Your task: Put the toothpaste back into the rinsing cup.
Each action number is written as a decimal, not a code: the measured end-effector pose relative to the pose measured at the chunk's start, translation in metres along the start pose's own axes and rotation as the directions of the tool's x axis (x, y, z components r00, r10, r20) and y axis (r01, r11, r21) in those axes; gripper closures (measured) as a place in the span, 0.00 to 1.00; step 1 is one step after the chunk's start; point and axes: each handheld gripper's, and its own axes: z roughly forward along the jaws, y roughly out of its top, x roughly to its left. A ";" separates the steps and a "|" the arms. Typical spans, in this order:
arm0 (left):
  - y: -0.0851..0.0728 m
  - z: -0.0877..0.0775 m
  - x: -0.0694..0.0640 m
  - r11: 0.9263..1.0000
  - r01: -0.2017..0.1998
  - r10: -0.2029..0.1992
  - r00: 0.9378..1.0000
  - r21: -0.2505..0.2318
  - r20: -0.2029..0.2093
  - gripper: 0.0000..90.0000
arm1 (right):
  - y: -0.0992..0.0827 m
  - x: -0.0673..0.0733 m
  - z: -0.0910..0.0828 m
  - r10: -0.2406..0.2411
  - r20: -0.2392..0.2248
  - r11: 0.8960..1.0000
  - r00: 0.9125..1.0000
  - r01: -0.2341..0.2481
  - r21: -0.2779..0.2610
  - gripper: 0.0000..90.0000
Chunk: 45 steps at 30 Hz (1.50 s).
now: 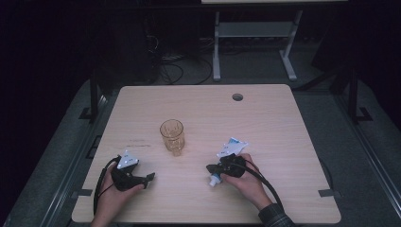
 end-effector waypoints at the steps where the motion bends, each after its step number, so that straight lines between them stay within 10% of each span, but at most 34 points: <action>1: 0.000 0.000 0.000 1.000 0.000 0.000 1.000 0.000 0.000 0.15 | 0.000 0.000 0.000 0.000 0.000 1.000 1.000 0.000 0.000 1.00; 45: -0.001 0.000 0.000 1.000 -0.002 0.002 1.000 -0.003 0.000 0.15 | -0.035 -0.005 -0.040 0.037 0.071 0.998 0.997 -0.040 0.040 1.00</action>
